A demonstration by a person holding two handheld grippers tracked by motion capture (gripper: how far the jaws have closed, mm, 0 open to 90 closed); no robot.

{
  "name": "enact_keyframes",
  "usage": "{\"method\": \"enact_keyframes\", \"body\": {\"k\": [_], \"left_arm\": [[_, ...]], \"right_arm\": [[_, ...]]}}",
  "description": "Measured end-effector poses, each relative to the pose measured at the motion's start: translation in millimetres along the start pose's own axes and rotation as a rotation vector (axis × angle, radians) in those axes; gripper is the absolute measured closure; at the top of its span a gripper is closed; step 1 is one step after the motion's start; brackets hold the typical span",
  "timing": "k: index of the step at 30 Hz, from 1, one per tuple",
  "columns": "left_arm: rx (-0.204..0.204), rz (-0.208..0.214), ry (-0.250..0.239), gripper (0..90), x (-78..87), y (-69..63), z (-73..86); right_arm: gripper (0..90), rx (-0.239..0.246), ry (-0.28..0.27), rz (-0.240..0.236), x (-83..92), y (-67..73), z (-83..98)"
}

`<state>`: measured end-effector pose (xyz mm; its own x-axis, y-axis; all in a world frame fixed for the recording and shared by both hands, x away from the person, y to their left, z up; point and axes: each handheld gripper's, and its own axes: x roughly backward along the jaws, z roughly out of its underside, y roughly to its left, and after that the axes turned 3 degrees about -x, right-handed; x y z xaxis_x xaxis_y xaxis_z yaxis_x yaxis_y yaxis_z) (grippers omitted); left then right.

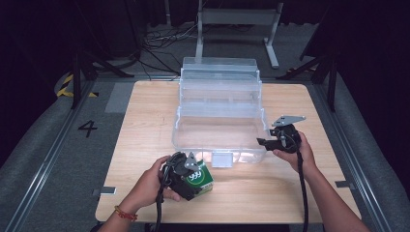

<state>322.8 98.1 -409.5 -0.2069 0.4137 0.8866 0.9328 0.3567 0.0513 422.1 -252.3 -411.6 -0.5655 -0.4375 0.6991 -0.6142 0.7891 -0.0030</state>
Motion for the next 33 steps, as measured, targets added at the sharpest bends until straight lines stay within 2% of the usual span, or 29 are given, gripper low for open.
{"method": "enact_keyframes", "body": {"k": [3,6,9,12,22,23,24,27,33], "left_arm": [[0.02,-0.01,0.052,13.5,-0.9,-1.1,-4.4],[0.06,0.016,0.105,13.3,-3.2,2.1,-7.8],[0.078,0.033,0.115,12.3,-5.4,4.5,-8.8],[0.077,0.037,0.122,12.6,-6.7,4.8,-9.2],[-0.025,0.065,0.234,13.2,-13.1,8.8,-24.6],[-0.025,0.065,0.234,13.2,-13.1,8.8,-24.6],[-0.052,0.07,0.235,12.8,-15.3,9.3,-26.6],[-0.083,0.065,0.256,12.5,-18.4,7.9,-27.3],[-0.095,0.072,0.263,13.9,-20.1,8.3,-28.1]], "right_arm": [[43.4,-0.003,0.0,-0.003,0.0,-0.5,0.0],[43.2,-0.008,-0.001,-0.006,0.2,-0.4,0.1],[42.9,-0.005,0.0,-0.008,0.1,-0.7,0.0],[42.7,-0.007,-0.003,-0.013,0.2,-1.2,0.3],[42.5,0.004,0.006,-0.014,0.1,-1.1,-0.8],[42.5,0.004,0.006,-0.014,0.1,-1.1,-0.8],[42.5,0.005,0.008,-0.013,0.1,-1.1,-1.0],[42.4,0.003,0.006,-0.015,0.1,-1.4,-0.6],[42.4,0.007,0.011,-0.018,0.1,-1.0,-1.4]]}}
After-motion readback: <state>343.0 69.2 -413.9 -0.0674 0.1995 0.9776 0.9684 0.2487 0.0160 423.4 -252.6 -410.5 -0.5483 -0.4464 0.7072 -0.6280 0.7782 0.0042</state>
